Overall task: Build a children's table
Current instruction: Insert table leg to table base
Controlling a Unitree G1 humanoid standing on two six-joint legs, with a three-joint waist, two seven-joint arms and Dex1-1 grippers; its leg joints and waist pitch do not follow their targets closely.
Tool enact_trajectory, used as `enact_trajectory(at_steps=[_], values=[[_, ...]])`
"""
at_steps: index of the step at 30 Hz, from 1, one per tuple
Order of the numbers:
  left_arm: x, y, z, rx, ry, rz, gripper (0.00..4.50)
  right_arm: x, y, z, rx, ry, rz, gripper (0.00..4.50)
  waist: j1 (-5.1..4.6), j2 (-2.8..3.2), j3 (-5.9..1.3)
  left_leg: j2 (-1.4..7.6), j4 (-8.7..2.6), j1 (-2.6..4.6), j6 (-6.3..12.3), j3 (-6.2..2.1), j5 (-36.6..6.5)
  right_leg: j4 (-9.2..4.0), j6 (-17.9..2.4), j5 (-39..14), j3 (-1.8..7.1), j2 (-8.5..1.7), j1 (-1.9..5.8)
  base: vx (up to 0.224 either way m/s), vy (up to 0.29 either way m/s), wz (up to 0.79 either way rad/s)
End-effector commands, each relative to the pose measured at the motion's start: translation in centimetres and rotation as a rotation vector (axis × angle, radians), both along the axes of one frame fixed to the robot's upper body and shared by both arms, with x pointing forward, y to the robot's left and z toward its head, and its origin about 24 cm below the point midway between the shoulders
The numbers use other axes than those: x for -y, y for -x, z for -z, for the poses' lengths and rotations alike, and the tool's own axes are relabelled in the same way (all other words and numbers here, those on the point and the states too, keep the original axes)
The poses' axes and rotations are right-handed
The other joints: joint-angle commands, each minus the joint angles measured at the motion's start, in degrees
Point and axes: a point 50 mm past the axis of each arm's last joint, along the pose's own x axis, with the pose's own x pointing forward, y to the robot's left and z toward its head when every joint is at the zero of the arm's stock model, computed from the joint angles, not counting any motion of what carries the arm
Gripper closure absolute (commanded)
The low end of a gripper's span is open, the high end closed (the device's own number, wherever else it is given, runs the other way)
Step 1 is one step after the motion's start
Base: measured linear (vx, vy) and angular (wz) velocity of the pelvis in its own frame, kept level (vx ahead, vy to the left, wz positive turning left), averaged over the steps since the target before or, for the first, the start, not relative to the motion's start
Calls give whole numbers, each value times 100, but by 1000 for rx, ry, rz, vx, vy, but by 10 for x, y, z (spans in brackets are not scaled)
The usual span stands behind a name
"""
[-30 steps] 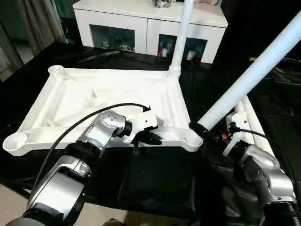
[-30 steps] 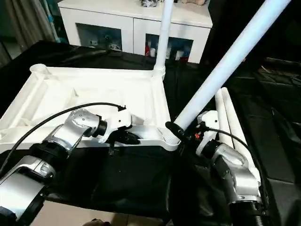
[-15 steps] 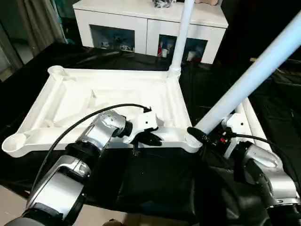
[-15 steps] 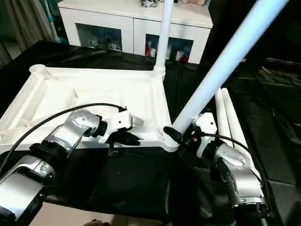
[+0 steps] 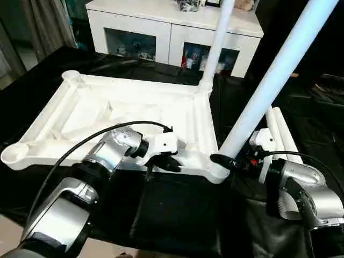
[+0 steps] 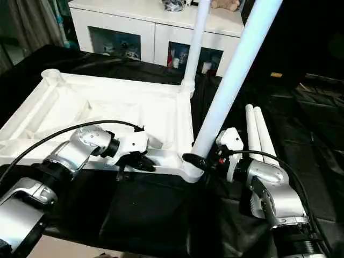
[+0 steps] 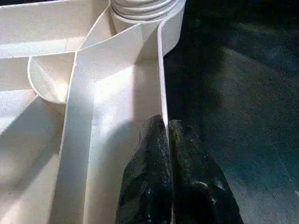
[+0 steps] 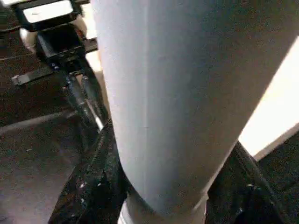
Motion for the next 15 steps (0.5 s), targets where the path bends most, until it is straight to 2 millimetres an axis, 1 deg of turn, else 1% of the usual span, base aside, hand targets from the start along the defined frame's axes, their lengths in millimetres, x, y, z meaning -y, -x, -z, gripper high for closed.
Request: enact_trajectory(at_steps=[1,5,6,8,10,11,15], values=[[-5,5,9,-17,-69,31,450,-9,21,32,-189,18,-89,264,-1,47,-245,404,-443,118,76,-185,-2205,-387,-1117,-1919,275,-422,156,0,0,0],[-8,7,8,-29,-49,53,450,-12,30,35,-209,4,-141,264,2,61,-229,410,-460,139,-7,-199,-2426,-407,-1074,-2098,278,-418,135,0,0,0],[-9,8,8,-35,-45,64,450,-13,32,35,-213,1,-154,264,-1,60,-231,410,-464,135,-20,-204,-2456,-402,-1073,-2111,276,-416,139,0,0,0],[-12,10,9,-50,-45,80,450,-15,37,36,-218,0,-174,264,-5,81,-217,410,-482,133,-64,-219,-2609,-424,-1020,-2259,277,-417,134,0,0,0],[-15,12,9,-57,-53,93,450,-16,39,37,-222,-1,-184,264,-10,79,-216,410,-484,145,-87,-220,-2689,-433,-995,-2334,280,-419,122,0,0,0],[-17,12,9,-63,-56,94,450,-16,39,37,-223,-2,-189,264,-15,94,-211,408,-489,144,-105,-230,-2735,-438,-982,-2405,280,-424,122,0,0,0],[-20,12,9,-73,-57,88,450,-17,40,38,-219,-1,-182,264,-18,90,-205,413,-493,155,-148,-236,-2830,-449,-964,-2495,281,-424,103,0,0,0]])
